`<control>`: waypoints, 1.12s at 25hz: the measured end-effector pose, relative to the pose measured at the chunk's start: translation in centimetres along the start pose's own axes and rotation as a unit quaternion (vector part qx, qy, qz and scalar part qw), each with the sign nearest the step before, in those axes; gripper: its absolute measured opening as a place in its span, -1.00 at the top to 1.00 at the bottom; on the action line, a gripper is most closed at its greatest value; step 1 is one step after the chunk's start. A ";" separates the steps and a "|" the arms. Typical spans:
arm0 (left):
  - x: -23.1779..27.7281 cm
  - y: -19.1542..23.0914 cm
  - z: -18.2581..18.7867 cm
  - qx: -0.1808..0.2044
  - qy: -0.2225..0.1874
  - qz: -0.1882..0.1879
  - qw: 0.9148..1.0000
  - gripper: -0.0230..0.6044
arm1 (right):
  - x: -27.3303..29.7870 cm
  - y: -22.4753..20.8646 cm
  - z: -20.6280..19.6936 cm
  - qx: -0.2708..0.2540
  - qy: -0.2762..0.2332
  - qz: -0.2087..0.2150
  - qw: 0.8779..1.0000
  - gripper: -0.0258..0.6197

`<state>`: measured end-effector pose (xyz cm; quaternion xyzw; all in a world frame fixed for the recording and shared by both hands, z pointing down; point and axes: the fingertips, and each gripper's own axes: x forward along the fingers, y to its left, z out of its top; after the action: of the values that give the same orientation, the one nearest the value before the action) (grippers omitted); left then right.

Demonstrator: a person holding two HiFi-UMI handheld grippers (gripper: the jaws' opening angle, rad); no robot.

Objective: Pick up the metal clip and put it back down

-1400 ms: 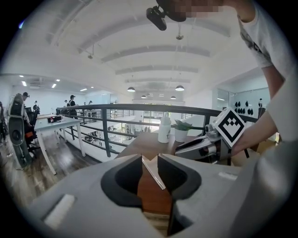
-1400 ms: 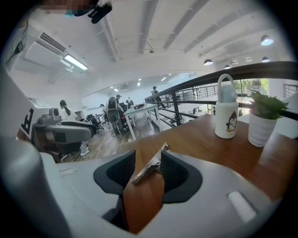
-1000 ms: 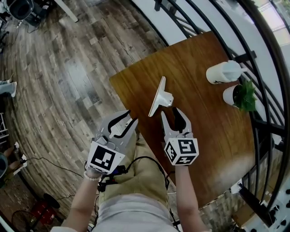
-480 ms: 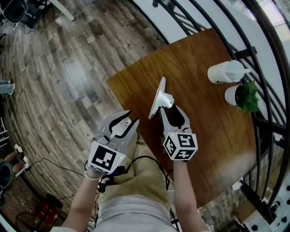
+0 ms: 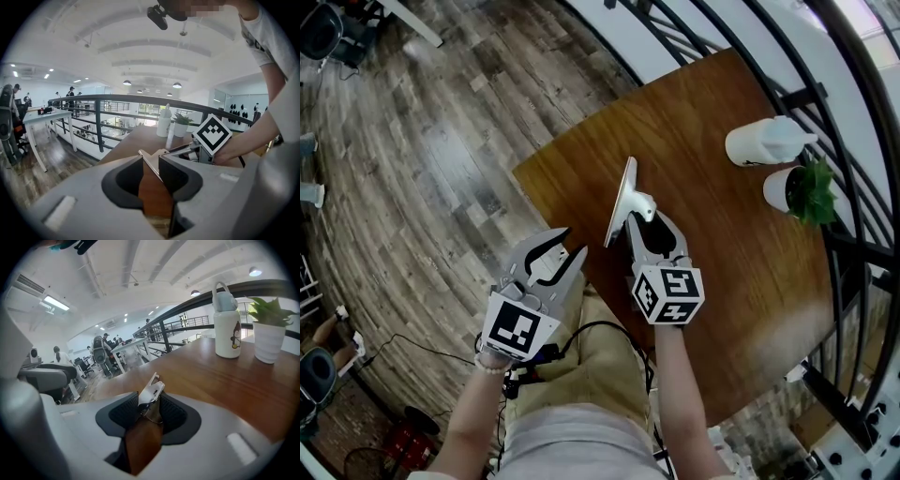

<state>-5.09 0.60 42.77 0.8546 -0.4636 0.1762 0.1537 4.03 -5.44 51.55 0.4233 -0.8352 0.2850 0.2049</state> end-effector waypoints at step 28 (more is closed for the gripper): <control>2.8 2.2 -1.0 -0.046 0.013 -0.031 0.998 0.62 | -0.3 0.1 1.2 0.126 -0.034 0.035 0.991 0.73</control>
<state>-5.69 -2.18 45.11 0.8583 -0.4425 0.1604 0.2045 3.96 -6.01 50.48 0.4258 -0.8132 0.3808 0.1115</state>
